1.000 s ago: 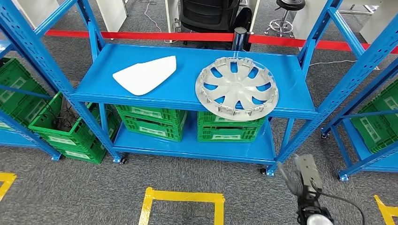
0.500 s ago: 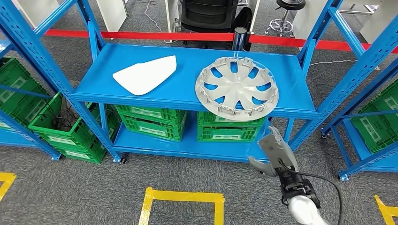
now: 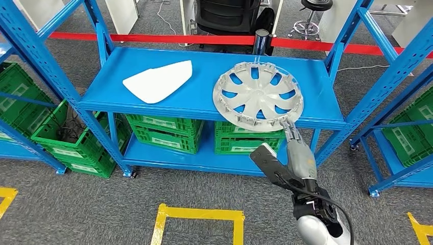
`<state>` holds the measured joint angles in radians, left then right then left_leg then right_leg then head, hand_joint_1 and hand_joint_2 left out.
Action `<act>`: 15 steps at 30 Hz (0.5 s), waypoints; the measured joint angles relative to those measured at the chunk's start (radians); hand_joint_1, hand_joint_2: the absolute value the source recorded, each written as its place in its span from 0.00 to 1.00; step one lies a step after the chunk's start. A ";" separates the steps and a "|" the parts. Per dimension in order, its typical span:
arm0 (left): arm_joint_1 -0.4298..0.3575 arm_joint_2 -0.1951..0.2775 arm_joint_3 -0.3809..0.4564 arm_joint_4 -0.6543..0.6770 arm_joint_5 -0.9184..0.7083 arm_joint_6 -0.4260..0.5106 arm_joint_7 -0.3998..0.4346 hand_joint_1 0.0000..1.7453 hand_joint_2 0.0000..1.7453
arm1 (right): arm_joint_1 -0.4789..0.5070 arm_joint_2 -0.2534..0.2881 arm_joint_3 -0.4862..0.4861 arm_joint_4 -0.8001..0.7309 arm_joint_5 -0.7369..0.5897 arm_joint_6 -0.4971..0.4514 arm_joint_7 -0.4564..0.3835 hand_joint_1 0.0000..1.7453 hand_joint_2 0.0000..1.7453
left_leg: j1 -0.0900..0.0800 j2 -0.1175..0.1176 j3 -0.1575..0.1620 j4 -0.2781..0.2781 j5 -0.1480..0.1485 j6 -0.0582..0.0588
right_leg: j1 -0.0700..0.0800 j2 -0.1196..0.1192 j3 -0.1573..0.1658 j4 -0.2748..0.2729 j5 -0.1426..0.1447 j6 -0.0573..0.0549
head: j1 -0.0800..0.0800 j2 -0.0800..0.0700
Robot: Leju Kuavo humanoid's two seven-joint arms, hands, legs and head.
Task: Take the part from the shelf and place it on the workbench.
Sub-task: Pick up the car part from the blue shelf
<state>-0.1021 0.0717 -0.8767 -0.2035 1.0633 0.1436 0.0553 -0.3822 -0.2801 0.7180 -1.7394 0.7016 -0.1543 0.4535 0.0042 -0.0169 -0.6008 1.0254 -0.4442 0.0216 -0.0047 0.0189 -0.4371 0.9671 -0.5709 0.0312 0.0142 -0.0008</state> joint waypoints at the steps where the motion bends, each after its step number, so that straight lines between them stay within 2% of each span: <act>1: 0.000 0.001 -0.002 0.000 0.002 0.000 -0.006 0.00 0.00 | 0.005 -0.004 0.001 -0.009 0.000 -0.013 -0.002 0.00 1.00 | 0.000 0.000 0.000 0.000 0.000 0.000 | 0.000 0.000 0.000 0.000 0.000 0.000 | 0.000 0.000; 8: 0.000 0.006 -0.004 0.002 0.019 0.000 -0.038 0.00 0.00 | 0.030 -0.037 0.002 -0.085 0.022 -0.060 -0.006 0.00 1.00 | 0.000 0.001 0.000 0.000 0.000 0.000 | 0.000 0.000 -0.001 0.000 0.000 0.000 | 0.000 0.000; 15: 0.002 0.012 0.002 0.005 0.081 -0.014 -0.106 0.00 0.00 | 0.077 -0.092 -0.039 -0.183 0.034 -0.086 0.032 0.00 1.00 | -0.008 0.000 -0.002 0.005 -0.004 0.005 | -0.009 0.000 -0.001 -0.003 0.000 0.008 | -0.003 0.000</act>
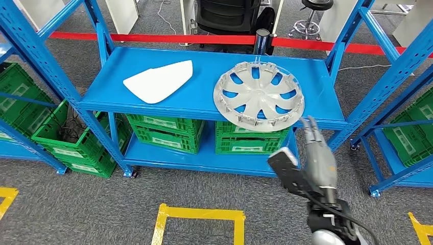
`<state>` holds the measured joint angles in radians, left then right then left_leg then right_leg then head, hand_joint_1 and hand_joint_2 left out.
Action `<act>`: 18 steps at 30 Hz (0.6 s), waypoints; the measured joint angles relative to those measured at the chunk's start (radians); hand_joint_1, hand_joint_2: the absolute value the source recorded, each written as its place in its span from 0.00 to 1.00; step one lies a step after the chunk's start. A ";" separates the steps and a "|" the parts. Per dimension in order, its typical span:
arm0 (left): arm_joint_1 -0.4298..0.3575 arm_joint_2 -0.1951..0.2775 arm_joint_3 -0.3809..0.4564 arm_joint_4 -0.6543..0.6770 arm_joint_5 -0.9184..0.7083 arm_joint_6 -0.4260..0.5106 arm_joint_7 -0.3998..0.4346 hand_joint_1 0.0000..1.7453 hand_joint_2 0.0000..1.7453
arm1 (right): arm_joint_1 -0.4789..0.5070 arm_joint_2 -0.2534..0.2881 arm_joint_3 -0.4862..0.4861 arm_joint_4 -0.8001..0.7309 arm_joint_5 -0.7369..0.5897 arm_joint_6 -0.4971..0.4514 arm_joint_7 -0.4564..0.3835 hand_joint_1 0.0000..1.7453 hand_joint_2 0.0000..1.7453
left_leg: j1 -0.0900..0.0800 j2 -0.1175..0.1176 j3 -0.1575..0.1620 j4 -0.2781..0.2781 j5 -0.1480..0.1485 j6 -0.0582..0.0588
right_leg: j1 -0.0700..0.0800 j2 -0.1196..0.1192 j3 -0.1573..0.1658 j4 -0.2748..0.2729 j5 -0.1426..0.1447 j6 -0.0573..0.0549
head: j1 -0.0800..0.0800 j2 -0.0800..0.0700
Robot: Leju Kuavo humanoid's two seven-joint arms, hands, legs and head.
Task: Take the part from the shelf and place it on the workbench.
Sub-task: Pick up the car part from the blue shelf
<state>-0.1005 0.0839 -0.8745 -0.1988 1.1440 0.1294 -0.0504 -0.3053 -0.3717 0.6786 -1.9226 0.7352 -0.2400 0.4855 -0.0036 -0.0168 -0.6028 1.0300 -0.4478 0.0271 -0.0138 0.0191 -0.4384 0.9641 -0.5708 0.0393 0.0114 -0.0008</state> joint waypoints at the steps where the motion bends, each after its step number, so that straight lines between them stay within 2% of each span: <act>1: 0.000 0.001 0.002 0.001 0.005 0.001 -0.005 0.00 0.00 | 0.009 -0.014 -0.016 -0.023 -0.004 -0.002 0.005 0.00 1.00 | -0.002 0.000 -0.001 0.000 -0.001 0.002 | -0.001 0.001 0.000 -0.001 0.000 0.003 | 0.000 0.000; 4: 0.000 0.002 0.006 0.003 0.013 0.004 -0.010 0.00 0.00 | 0.022 -0.046 -0.054 -0.072 -0.013 -0.004 0.013 0.00 1.00 | 0.001 0.005 0.002 -0.010 0.000 0.011 | -0.003 0.001 -0.003 0.007 -0.007 0.011 | -0.001 0.000; 5: 0.000 0.001 0.009 0.003 0.016 0.006 -0.009 0.00 0.00 | 0.024 -0.055 -0.063 -0.088 -0.017 -0.006 0.016 0.00 1.00 | 0.004 0.007 0.004 -0.015 0.001 0.015 | -0.003 -0.001 -0.017 0.037 -0.023 0.013 | 0.002 0.000; 6: -0.001 0.001 0.012 0.003 0.019 0.009 -0.007 0.00 0.00 | 0.028 -0.065 -0.074 -0.106 -0.021 -0.011 0.018 0.00 1.00 | 0.007 0.009 0.005 -0.020 0.002 0.018 | -0.003 -0.004 -0.042 0.085 -0.046 0.015 | 0.005 0.000; 8: 0.000 0.000 0.016 0.003 0.026 0.019 -0.002 0.00 0.00 | 0.042 -0.084 -0.100 -0.138 -0.023 -0.047 0.010 0.00 1.00 | 0.006 0.010 0.005 -0.021 0.001 0.022 | -0.003 -0.008 -0.117 0.218 -0.103 0.017 | 0.012 0.000; 9: 0.001 0.000 0.018 0.004 0.031 0.023 -0.001 0.00 0.00 | 0.059 -0.090 -0.118 -0.154 -0.020 -0.086 -0.006 0.00 1.00 | 0.006 0.010 0.005 -0.020 -0.001 0.023 | -0.003 -0.008 -0.153 0.272 -0.115 0.017 | 0.015 0.000; 10: 0.002 -0.001 0.020 0.004 0.036 0.027 -0.001 0.00 0.00 | 0.078 -0.093 -0.135 -0.169 -0.016 -0.130 -0.026 0.00 1.00 | 0.006 0.009 0.007 -0.020 -0.003 0.022 | -0.003 -0.008 -0.176 0.298 -0.110 0.017 | 0.017 0.000; 11: 0.004 -0.002 0.023 0.005 0.041 0.030 -0.001 0.00 0.00 | 0.098 -0.095 -0.153 -0.184 -0.012 -0.173 -0.048 0.00 1.00 | 0.006 0.009 0.009 -0.020 -0.006 0.021 | -0.003 -0.008 -0.182 0.286 -0.083 0.015 | 0.020 0.000; 13: 0.006 -0.004 0.027 0.005 0.048 0.033 -0.002 0.00 0.00 | 0.128 -0.095 -0.183 -0.210 -0.007 -0.226 -0.075 0.00 1.00 | 0.006 0.008 0.016 -0.018 -0.011 0.016 | -0.003 -0.012 -0.151 0.173 0.006 0.008 | 0.025 0.000; 14: 0.005 -0.006 0.029 0.005 0.050 0.034 -0.002 0.00 0.00 | 0.138 -0.095 -0.197 -0.221 -0.007 -0.239 -0.083 0.00 1.00 | 0.004 0.009 0.017 -0.016 -0.013 0.012 | -0.001 -0.015 -0.132 0.112 0.038 0.003 | 0.027 0.000; 15: 0.005 -0.008 0.032 0.005 0.051 0.035 -0.001 0.00 0.00 | 0.147 -0.095 -0.208 -0.230 -0.007 -0.246 -0.086 0.00 1.00 | 0.003 0.009 0.017 -0.014 -0.015 0.007 | 0.002 -0.018 -0.117 0.072 0.057 -0.002 | 0.028 0.000; 16: 0.004 -0.009 0.034 0.005 0.052 0.035 0.000 0.00 0.00 | 0.154 -0.096 -0.217 -0.237 -0.008 -0.251 -0.089 0.00 1.00 | 0.003 0.010 0.016 -0.013 -0.017 0.002 | 0.006 -0.019 -0.108 0.052 0.063 -0.007 | 0.028 0.000; 18: 0.003 -0.009 0.038 0.005 0.053 0.036 0.001 0.00 0.00 | 0.164 -0.097 -0.228 -0.247 -0.009 -0.254 -0.091 0.00 1.00 | 0.004 0.012 0.017 -0.013 -0.018 -0.011 | 0.010 -0.016 -0.101 0.046 0.063 -0.017 | 0.026 0.000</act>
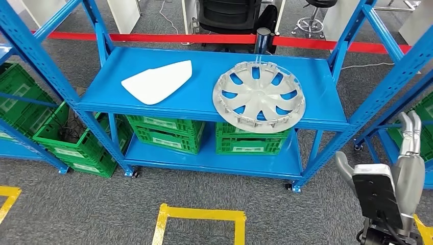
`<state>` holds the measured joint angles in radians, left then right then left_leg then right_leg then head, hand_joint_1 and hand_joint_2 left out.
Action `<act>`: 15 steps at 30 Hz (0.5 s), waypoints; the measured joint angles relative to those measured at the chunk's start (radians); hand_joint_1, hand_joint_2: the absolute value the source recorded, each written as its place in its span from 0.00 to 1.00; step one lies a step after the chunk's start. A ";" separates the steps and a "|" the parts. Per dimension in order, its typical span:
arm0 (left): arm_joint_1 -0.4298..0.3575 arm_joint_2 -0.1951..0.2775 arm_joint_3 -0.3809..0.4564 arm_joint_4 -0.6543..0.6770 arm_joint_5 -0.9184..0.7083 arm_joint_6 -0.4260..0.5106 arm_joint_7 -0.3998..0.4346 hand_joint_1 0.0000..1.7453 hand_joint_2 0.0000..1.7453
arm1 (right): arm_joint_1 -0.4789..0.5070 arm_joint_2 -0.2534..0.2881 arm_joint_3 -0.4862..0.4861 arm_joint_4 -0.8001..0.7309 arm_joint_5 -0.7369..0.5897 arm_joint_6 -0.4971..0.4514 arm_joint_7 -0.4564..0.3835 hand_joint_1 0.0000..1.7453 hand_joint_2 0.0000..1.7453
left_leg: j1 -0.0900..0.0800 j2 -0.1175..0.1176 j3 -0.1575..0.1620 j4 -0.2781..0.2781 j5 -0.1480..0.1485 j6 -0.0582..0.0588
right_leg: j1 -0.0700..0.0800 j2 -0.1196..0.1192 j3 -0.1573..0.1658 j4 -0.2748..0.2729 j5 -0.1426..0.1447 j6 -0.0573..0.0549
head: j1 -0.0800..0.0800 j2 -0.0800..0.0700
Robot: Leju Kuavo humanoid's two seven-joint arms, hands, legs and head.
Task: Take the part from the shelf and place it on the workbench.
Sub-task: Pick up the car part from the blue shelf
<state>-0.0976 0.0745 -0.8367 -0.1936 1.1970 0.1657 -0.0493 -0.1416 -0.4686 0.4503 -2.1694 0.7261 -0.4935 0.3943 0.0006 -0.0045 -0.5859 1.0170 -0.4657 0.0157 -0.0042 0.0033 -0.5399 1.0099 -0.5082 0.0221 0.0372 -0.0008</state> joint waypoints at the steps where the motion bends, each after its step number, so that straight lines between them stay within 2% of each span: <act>1: 0.000 0.000 0.001 0.000 0.000 0.001 0.000 0.00 0.00 | 0.004 -0.001 -0.004 -0.004 -0.001 0.000 -0.001 0.00 1.00 | 0.001 0.001 0.000 0.000 -0.001 -0.006 | -0.002 0.001 0.003 -0.004 0.002 -0.006 | -0.001 0.000; 3: -0.001 -0.001 0.003 0.000 0.000 0.001 0.001 0.00 0.00 | 0.009 -0.001 -0.012 -0.013 -0.006 0.000 -0.001 0.00 1.00 | 0.002 0.001 -0.018 0.035 -0.024 -0.017 | -0.007 0.002 0.013 -0.013 0.007 -0.018 | -0.009 0.000; 4: -0.001 -0.001 0.004 0.000 0.001 0.001 0.001 0.00 0.00 | 0.010 -0.001 -0.015 -0.016 -0.010 0.000 -0.001 0.00 1.00 | 0.004 0.001 -0.043 0.081 -0.047 -0.020 | -0.008 0.001 0.017 -0.015 0.007 -0.021 | -0.015 0.000; 6: -0.001 -0.002 0.006 0.000 0.004 -0.002 0.000 0.00 0.00 | 0.016 -0.001 -0.018 -0.019 -0.018 0.007 -0.001 0.00 1.00 | 0.007 0.002 -0.114 0.214 -0.094 -0.025 | -0.007 0.001 0.020 -0.016 0.003 -0.026 | -0.026 0.000; 7: 0.000 -0.002 0.007 0.000 0.006 -0.004 0.000 0.00 0.00 | 0.019 -0.002 -0.018 -0.019 -0.023 0.013 -0.001 0.00 1.00 | 0.008 0.002 -0.141 0.258 -0.099 -0.027 | -0.007 0.002 0.023 -0.015 0.000 -0.027 | -0.030 0.000; 8: 0.002 -0.001 0.008 0.000 0.009 -0.006 0.000 0.00 0.00 | 0.021 -0.002 -0.018 -0.019 -0.026 0.019 -0.001 0.00 1.00 | 0.009 0.002 -0.155 0.276 -0.091 -0.028 | -0.007 0.003 0.025 -0.015 -0.003 -0.027 | -0.033 0.000; 9: 0.003 -0.001 0.009 0.001 0.009 -0.008 0.000 0.00 0.00 | 0.023 -0.002 -0.018 -0.019 -0.027 0.026 -0.001 0.00 1.00 | 0.009 0.002 -0.146 0.245 -0.060 -0.027 | -0.007 0.005 0.031 -0.014 -0.008 -0.025 | -0.036 0.000; 10: 0.003 -0.001 0.009 0.001 0.009 -0.009 0.000 0.00 0.00 | 0.023 -0.002 -0.018 -0.019 -0.028 0.031 -0.001 0.00 1.00 | 0.010 0.002 -0.121 0.186 -0.020 -0.026 | -0.007 0.007 0.037 -0.013 -0.014 -0.023 | -0.040 0.000; 12: 0.002 0.000 0.010 0.002 0.009 -0.012 0.000 0.00 0.00 | 0.022 -0.004 -0.018 -0.020 -0.026 0.049 0.001 0.00 1.00 | 0.008 0.001 -0.057 0.061 0.026 -0.020 | -0.006 0.009 0.039 -0.010 -0.028 -0.012 | -0.048 0.000; 13: 0.001 0.000 0.010 0.002 0.008 -0.014 0.000 0.00 0.00 | 0.021 -0.005 -0.017 -0.020 -0.024 0.060 0.003 0.00 1.00 | 0.007 0.000 -0.038 0.029 0.026 -0.017 | -0.005 0.009 0.039 -0.009 -0.033 -0.007 | -0.050 0.000; 15: -0.001 0.000 0.010 0.002 0.010 -0.019 -0.003 0.00 0.00 | 0.017 -0.010 -0.015 -0.020 -0.021 0.086 0.012 0.00 1.00 | 0.004 -0.001 -0.025 0.012 0.011 -0.010 | -0.004 0.009 0.041 -0.008 -0.036 0.003 | -0.051 0.000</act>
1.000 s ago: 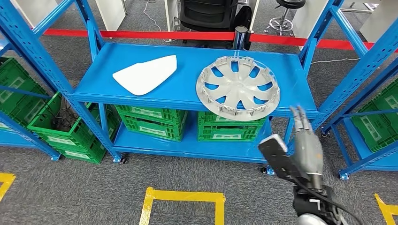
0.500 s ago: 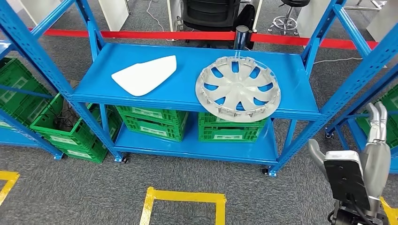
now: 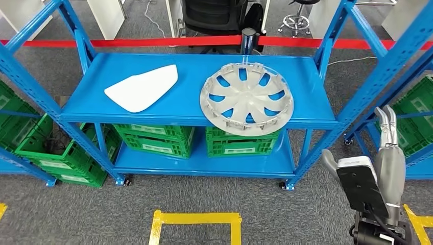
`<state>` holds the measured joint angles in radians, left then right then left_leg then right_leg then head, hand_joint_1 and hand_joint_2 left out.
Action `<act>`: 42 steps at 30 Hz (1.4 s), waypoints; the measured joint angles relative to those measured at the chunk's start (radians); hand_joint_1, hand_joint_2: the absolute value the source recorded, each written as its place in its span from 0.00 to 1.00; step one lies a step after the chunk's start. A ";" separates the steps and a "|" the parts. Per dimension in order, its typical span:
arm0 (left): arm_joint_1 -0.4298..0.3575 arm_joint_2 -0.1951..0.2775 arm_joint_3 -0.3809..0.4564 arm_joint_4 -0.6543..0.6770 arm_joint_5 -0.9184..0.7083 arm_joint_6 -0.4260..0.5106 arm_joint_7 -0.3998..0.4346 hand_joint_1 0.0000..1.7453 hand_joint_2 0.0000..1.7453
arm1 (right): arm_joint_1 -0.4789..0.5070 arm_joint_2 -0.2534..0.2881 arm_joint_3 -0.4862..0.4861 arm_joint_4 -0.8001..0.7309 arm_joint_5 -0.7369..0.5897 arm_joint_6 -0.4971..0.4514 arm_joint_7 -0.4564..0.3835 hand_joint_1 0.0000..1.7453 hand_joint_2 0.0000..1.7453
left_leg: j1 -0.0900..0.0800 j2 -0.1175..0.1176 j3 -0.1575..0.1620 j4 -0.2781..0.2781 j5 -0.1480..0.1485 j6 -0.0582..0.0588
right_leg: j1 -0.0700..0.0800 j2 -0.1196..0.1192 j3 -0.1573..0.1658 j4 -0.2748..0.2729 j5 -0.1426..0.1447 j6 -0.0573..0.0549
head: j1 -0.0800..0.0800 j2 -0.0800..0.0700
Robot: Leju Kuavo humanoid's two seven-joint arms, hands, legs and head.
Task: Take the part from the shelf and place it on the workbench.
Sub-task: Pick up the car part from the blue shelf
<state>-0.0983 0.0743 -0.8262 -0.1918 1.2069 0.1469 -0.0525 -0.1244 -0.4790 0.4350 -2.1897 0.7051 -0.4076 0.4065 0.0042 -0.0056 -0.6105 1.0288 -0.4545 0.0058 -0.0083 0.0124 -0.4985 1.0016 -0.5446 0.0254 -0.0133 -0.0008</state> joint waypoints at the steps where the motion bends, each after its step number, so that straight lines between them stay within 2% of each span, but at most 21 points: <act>1: -0.001 0.000 0.000 0.000 0.002 -0.003 -0.002 0.00 0.00 | -0.001 -0.003 0.001 0.000 0.001 0.011 0.005 0.00 1.00 | 0.000 -0.001 -0.001 0.000 -0.001 0.004 | -0.001 0.000 0.004 -0.002 -0.001 0.004 | 0.001 0.000; 4: 0.000 0.000 0.001 0.000 0.007 -0.010 -0.010 0.00 0.00 | -0.008 -0.013 0.002 -0.004 -0.002 0.029 0.015 0.00 1.00 | 0.006 -0.001 0.012 -0.012 -0.004 0.018 | -0.003 -0.003 -0.027 0.055 -0.032 0.017 | 0.010 0.000; 7: 0.000 0.000 0.002 0.000 0.008 -0.015 -0.013 0.00 0.00 | -0.014 -0.022 0.004 -0.005 -0.013 0.048 0.024 0.00 1.00 | 0.005 -0.001 0.021 -0.014 -0.012 0.029 | -0.004 -0.004 -0.145 0.249 -0.090 0.023 | 0.026 0.000; 8: 0.000 0.000 0.002 0.000 0.008 -0.016 -0.012 0.00 0.00 | -0.015 -0.025 0.005 -0.004 -0.020 0.060 0.029 0.00 1.00 | 0.004 -0.001 0.025 -0.014 -0.016 0.031 | -0.004 -0.004 -0.177 0.291 -0.089 0.023 | 0.029 0.000; 9: 0.000 0.000 0.003 0.000 0.008 -0.018 -0.011 0.00 0.00 | -0.016 -0.029 0.008 -0.002 -0.025 0.072 0.034 0.00 1.00 | 0.004 -0.002 0.031 -0.014 -0.021 0.032 | -0.004 -0.005 -0.193 0.297 -0.068 0.023 | 0.032 0.000; 12: 0.002 -0.001 0.003 0.000 0.005 -0.030 -0.007 0.00 0.00 | -0.027 -0.040 0.013 0.004 -0.037 0.093 0.044 0.00 1.00 | 0.002 -0.004 0.054 -0.013 -0.036 0.027 | -0.002 -0.006 -0.151 0.141 0.057 0.014 | 0.041 0.000; 13: 0.001 -0.001 0.003 0.000 0.003 -0.037 -0.006 0.00 0.00 | -0.032 -0.043 0.013 0.007 -0.041 0.094 0.046 0.00 1.00 | 0.001 -0.005 0.058 -0.012 -0.041 0.023 | 0.000 -0.007 -0.127 0.083 0.077 0.009 | 0.043 0.000; 15: -0.001 -0.001 0.003 0.000 -0.001 -0.049 -0.003 0.00 0.00 | -0.039 -0.049 0.011 0.016 -0.054 0.095 0.049 0.00 1.00 | -0.001 -0.005 0.057 -0.013 -0.046 0.012 | 0.006 -0.008 -0.099 0.031 0.078 -0.001 | 0.046 0.000; 19: -0.002 0.000 0.002 0.000 -0.003 -0.055 0.001 0.00 0.00 | -0.042 -0.057 0.008 0.040 -0.087 0.097 0.046 0.00 1.00 | 0.001 -0.001 0.040 0.017 -0.064 -0.006 | 0.000 -0.007 -0.082 0.011 0.077 -0.020 | 0.038 0.000; 22: -0.001 0.000 0.002 0.000 -0.004 -0.054 0.004 0.00 0.00 | -0.045 -0.059 0.008 0.070 -0.107 0.105 0.042 0.00 1.00 | 0.005 0.001 -0.056 0.189 -0.127 -0.014 | -0.003 -0.008 -0.070 0.005 0.072 -0.030 | 0.022 0.000; 24: 0.001 0.000 0.002 0.000 -0.006 -0.055 0.005 0.00 0.00 | -0.044 -0.059 0.009 0.089 -0.115 0.112 0.041 0.00 1.00 | 0.006 0.001 -0.117 0.272 -0.134 -0.015 | -0.004 -0.007 -0.064 0.005 0.066 -0.030 | 0.016 0.000; 26: 0.003 0.001 0.002 0.001 -0.011 -0.057 0.004 0.00 0.00 | -0.045 -0.059 0.010 0.105 -0.119 0.119 0.037 0.00 1.00 | 0.007 0.001 -0.110 0.221 -0.079 -0.014 | -0.004 -0.005 -0.054 0.005 0.058 -0.027 | 0.008 0.000; 27: 0.004 0.002 0.002 0.001 -0.014 -0.059 0.003 0.00 0.00 | -0.045 -0.059 0.011 0.113 -0.120 0.122 0.035 0.00 1.00 | 0.007 0.001 -0.082 0.154 -0.038 -0.012 | -0.005 -0.004 -0.048 0.005 0.053 -0.024 | 0.004 0.000; 29: 0.002 0.004 0.000 0.001 -0.018 -0.062 0.001 0.00 0.00 | -0.048 -0.059 0.012 0.128 -0.119 0.125 0.029 0.00 1.00 | 0.005 0.001 -0.026 0.038 0.006 -0.008 | -0.003 -0.003 -0.039 0.007 0.043 -0.014 | -0.004 0.000; 30: 0.001 0.004 0.000 0.001 -0.019 -0.064 0.000 0.00 0.00 | -0.049 -0.059 0.013 0.134 -0.118 0.125 0.027 0.00 1.00 | 0.004 0.000 -0.008 0.007 0.010 -0.005 | -0.001 -0.003 -0.039 0.007 0.040 -0.008 | -0.005 0.000; 34: -0.001 0.004 -0.002 0.000 -0.020 -0.066 0.001 0.00 0.00 | -0.055 -0.059 0.015 0.148 -0.116 0.124 0.024 0.00 1.00 | 0.004 -0.002 0.009 -0.010 0.001 0.012 | -0.003 -0.003 -0.046 0.017 0.027 0.014 | -0.001 0.000; 36: -0.001 0.004 -0.002 0.000 -0.020 -0.066 0.000 0.00 0.00 | -0.058 -0.059 0.015 0.154 -0.115 0.123 0.023 0.00 1.00 | 0.007 -0.002 0.017 -0.015 -0.002 0.024 | -0.005 -0.005 -0.091 0.100 -0.010 0.022 | 0.009 0.000; 38: -0.001 0.005 -0.002 0.001 -0.020 -0.066 0.000 0.00 0.00 | -0.059 -0.059 0.017 0.160 -0.115 0.123 0.023 0.00 1.00 | 0.004 -0.002 0.020 -0.015 -0.008 0.031 | -0.005 -0.005 -0.170 0.241 -0.055 0.026 | 0.022 0.000; 39: -0.001 0.005 -0.002 0.001 -0.020 -0.066 0.000 0.00 0.00 | -0.058 -0.059 0.017 0.164 -0.115 0.123 0.023 0.00 1.00 | 0.003 -0.002 0.023 -0.015 -0.011 0.034 | -0.005 -0.005 -0.204 0.291 -0.061 0.026 | 0.027 0.000; 40: 0.000 0.005 -0.002 0.001 -0.020 -0.066 0.000 0.00 0.00 | -0.057 -0.059 0.018 0.168 -0.115 0.123 0.023 0.00 1.00 | 0.001 -0.003 0.028 -0.015 -0.015 0.035 | -0.005 -0.005 -0.221 0.305 -0.048 0.025 | 0.030 0.000; 42: 0.000 0.005 -0.002 0.001 -0.020 -0.066 0.001 0.00 0.00 | -0.057 -0.059 0.018 0.173 -0.115 0.123 0.023 0.00 1.00 | -0.003 -0.005 0.042 -0.015 -0.023 0.035 | -0.002 -0.006 -0.198 0.219 0.027 0.016 | 0.037 0.000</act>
<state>-0.0983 0.0793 -0.8286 -0.1911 1.1868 0.0809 -0.0520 -0.1819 -0.5379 0.4532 -2.0166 0.5901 -0.2846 0.4292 0.0015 -0.0103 -0.5683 1.0139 -0.4779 0.0405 -0.0104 0.0068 -0.6963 1.2210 -0.5179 0.0414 0.0238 -0.0008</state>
